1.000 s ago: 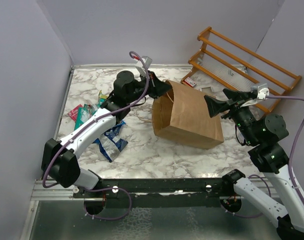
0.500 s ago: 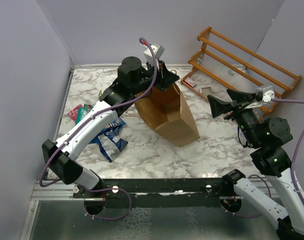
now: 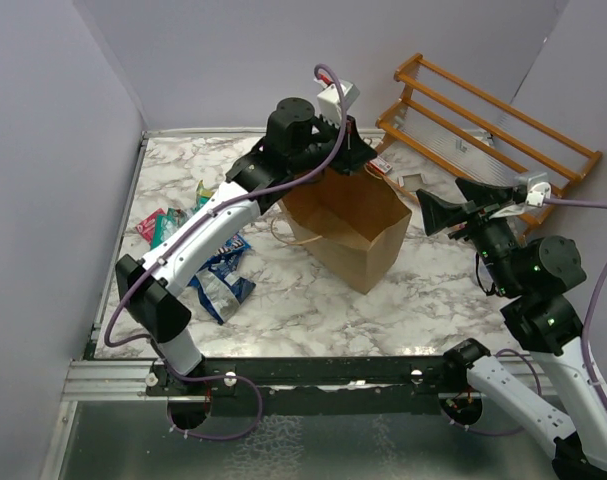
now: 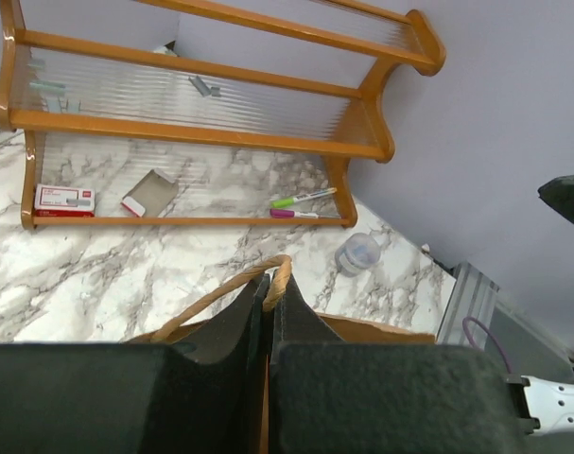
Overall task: Take the snacks out of the paper bag
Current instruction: Adjust the paper bag at the center of the board.
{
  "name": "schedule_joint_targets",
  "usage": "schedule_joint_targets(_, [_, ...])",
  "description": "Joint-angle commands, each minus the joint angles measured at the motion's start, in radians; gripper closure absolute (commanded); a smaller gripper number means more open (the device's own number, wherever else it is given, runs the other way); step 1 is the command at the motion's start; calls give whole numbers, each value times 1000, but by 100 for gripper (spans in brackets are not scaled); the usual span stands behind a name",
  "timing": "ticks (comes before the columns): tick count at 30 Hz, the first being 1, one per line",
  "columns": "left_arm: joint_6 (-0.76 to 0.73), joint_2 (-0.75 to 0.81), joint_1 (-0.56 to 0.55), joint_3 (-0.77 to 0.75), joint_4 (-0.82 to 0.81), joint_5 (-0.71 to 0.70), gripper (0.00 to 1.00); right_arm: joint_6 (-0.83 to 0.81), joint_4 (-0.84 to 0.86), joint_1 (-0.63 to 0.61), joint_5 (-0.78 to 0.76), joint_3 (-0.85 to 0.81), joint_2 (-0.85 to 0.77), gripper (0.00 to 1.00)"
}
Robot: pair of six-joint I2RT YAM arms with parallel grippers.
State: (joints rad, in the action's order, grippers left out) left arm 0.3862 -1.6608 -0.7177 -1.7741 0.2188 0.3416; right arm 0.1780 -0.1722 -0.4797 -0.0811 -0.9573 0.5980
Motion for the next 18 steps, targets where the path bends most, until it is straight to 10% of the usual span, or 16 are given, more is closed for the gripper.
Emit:
schedule_joint_targets(1, [-9,-54,-13,-53,34,27,100,-20,-2,-4,-33,-1,-14,12])
schedule_joint_targets(18, [-89,48,-12,9,19,-30,35,-15,13,-4,-21,-21,-24,4])
